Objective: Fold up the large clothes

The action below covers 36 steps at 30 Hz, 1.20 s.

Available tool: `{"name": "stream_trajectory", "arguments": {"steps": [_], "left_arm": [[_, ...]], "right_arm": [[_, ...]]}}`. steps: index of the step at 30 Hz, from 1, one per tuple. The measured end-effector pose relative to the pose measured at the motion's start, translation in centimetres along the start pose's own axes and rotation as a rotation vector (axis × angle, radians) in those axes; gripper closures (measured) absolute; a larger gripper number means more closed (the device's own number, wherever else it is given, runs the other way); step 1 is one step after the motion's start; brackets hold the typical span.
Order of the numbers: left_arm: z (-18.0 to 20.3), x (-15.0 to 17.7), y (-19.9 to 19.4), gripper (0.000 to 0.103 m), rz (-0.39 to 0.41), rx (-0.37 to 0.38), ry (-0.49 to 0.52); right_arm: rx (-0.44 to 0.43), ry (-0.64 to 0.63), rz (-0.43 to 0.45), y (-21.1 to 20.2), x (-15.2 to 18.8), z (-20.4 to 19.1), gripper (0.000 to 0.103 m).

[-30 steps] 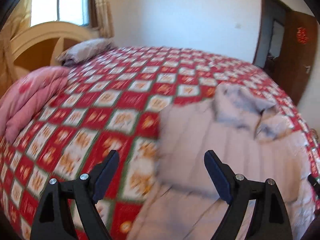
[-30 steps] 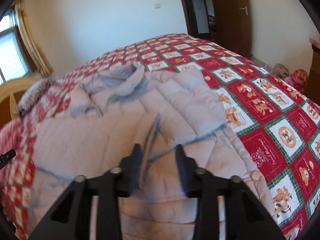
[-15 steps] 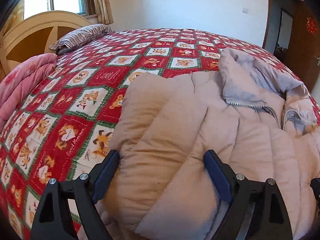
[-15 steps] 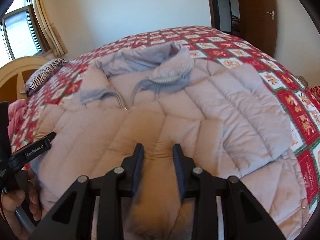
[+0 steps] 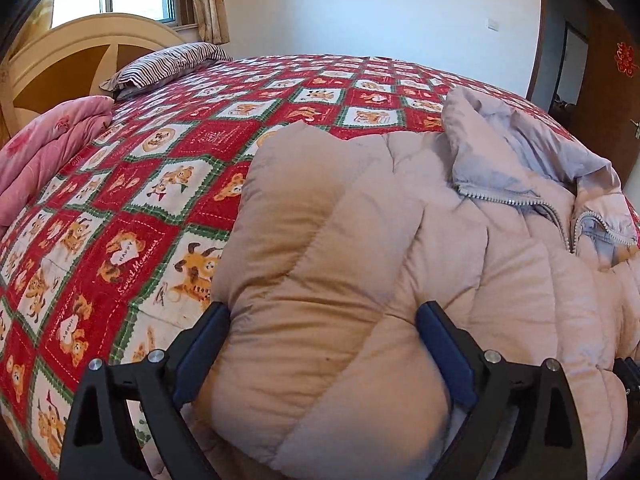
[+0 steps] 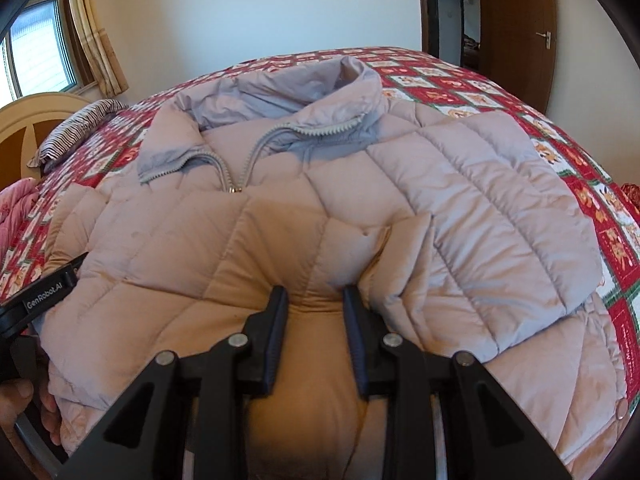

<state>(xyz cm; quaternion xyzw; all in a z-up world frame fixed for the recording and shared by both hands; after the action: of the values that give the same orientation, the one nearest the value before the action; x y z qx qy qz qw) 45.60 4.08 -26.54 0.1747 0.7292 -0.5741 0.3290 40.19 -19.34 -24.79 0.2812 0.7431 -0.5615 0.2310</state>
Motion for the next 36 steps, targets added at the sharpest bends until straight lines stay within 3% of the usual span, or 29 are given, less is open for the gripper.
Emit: {"name": "stream_trajectory", "arguments": {"steps": [13, 16, 18, 20, 23, 28, 30, 36], "left_arm": [[0.2, 0.0, 0.3, 0.006, -0.012, -0.012, 0.008], [-0.4, -0.6, -1.3, 0.006, -0.091, 0.025, -0.037], [-0.3, -2.5, -4.2, 0.006, -0.030, 0.101, -0.080], [0.2, -4.3, -5.8, 0.006, 0.048, 0.102, -0.077], [1.8, -5.1, -4.7, 0.006, 0.031, 0.079, -0.034], [3.0, -2.7, 0.2, 0.006, -0.044, -0.002, 0.042], [3.3, -1.5, 1.1, 0.006, -0.014, -0.012, 0.079], [3.4, -1.0, 1.3, 0.005, 0.026, -0.038, 0.083]], "right_arm": [[0.052, -0.039, -0.007, 0.6, 0.1, -0.4, 0.072], [0.063, -0.057, -0.036, 0.2, -0.1, -0.7, 0.072], [0.049, -0.016, -0.022, -1.1, -0.8, -0.5, 0.071], [0.063, 0.008, 0.054, -3.2, -2.6, -0.5, 0.070], [0.065, 0.007, 0.118, -4.4, -5.3, -1.4, 0.070], [0.047, -0.014, 0.013, 0.0, -5.1, -1.7, 0.070], [0.048, -0.020, -0.039, 1.8, -4.1, -1.3, 0.070], [0.075, -0.088, -0.017, 2.9, -2.5, -1.5, 0.070]]}}
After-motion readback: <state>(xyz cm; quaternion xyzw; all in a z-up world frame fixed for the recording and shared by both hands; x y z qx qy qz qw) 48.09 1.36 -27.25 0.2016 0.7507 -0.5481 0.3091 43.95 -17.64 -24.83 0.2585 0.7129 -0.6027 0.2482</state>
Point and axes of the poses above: each gripper's, at about its wrist camera, not at the fingertips, and y roughly the way its jaws point, z to its right, x to its underside, the point moved 9 cm from there along y, roughly the way its jaws point, and after that the axes turned 9 degrees about -x, right-handed, at the moved point
